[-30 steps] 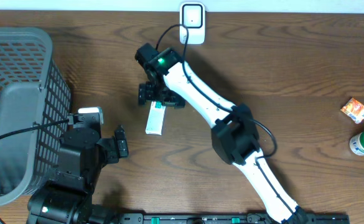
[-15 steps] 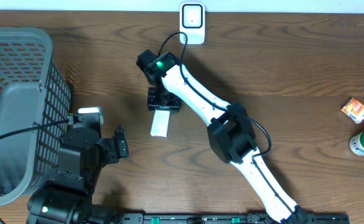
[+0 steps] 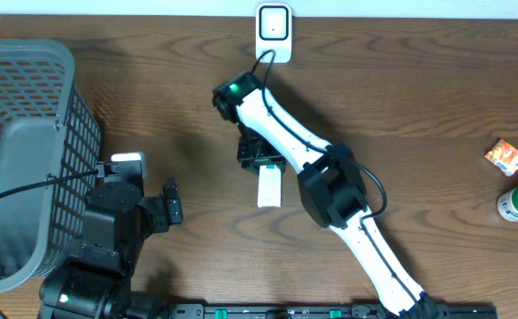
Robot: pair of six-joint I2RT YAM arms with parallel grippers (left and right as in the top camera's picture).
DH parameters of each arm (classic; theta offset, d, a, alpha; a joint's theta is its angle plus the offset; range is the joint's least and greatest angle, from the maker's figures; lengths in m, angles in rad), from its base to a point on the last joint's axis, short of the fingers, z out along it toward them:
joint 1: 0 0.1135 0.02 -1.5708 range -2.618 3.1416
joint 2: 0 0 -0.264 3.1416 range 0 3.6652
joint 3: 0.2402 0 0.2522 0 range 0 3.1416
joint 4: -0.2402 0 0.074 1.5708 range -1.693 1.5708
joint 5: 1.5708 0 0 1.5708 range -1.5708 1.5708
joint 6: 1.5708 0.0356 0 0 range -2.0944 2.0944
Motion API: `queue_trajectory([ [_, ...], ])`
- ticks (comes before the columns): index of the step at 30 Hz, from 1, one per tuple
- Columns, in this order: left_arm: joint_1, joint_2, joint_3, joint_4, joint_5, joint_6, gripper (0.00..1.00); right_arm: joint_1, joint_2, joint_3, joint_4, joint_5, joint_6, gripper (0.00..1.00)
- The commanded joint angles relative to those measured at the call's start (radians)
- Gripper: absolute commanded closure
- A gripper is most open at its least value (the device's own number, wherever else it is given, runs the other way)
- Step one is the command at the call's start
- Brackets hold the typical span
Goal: Scan the item barcode
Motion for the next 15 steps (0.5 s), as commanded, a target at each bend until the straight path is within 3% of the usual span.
queue_trajectory([
  [1,0.002,-0.001,0.005,0.0,-0.016,-0.006,0.04,-0.04,0.027,-0.006,0.0,0.062,0.154,0.53],
  [10,0.002,-0.001,0.005,0.0,-0.016,-0.006,0.04,-0.108,0.027,-0.006,0.0,0.077,0.32,0.53],
  [11,0.002,-0.001,0.005,0.0,-0.016,-0.006,0.04,-0.115,0.027,-0.006,0.0,0.063,0.331,0.48],
  [14,0.002,-0.001,0.005,0.0,-0.016,-0.006,0.04,-0.131,0.026,-0.006,0.0,0.041,0.346,0.06],
  [15,0.002,-0.001,0.005,0.0,-0.016,-0.006,0.04,-0.134,0.025,-0.006,0.0,0.041,0.345,0.01],
])
